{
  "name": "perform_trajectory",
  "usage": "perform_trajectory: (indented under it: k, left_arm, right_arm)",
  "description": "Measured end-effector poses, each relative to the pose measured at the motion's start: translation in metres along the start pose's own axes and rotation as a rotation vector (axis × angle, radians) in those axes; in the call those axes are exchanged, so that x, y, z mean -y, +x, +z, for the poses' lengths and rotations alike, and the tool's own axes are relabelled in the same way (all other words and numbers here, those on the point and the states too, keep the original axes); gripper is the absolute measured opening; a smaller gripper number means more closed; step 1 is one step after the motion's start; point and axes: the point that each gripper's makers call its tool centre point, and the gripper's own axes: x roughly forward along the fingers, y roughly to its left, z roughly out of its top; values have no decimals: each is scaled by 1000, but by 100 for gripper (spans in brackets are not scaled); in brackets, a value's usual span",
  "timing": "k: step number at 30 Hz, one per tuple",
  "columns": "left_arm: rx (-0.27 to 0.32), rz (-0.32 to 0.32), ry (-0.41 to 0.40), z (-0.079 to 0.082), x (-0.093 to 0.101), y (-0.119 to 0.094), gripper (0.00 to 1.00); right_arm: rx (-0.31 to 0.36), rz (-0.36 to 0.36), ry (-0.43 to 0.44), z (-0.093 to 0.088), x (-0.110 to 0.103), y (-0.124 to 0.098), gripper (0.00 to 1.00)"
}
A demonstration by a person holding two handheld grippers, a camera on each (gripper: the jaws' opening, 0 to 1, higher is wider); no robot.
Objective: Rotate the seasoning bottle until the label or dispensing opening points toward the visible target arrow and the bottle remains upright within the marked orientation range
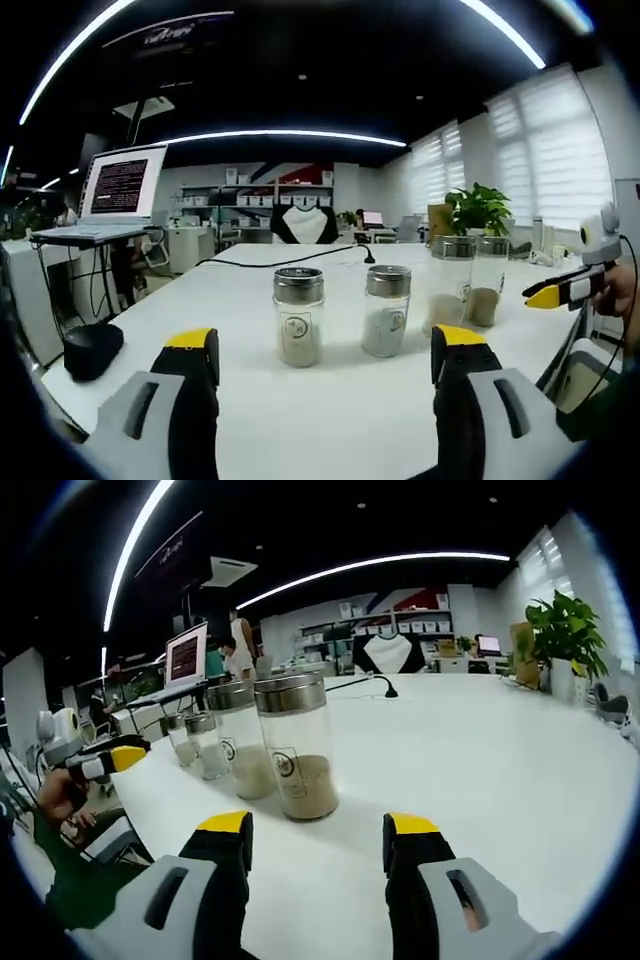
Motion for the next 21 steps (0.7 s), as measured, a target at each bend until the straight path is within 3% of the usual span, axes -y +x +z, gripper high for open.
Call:
perform_trajectory:
  k: [5, 13, 16, 21]
  left_arm:
    - [12, 53, -73, -2, -5, -1, 100]
    - [1, 21, -66, -2, 11, -1, 100]
    - [7, 20, -63, 0, 13, -2, 100]
    - [7, 27, -53, 2, 12, -3, 100]
  right_arm:
    - [2, -19, -1, 0, 0, -3, 66]
    - [-22, -76, -55, 2, -7, -6, 97]
    - [-4, -91, -68, 8, -9, -8, 99]
    - [-24, -102, -46, 3, -5, -8, 99]
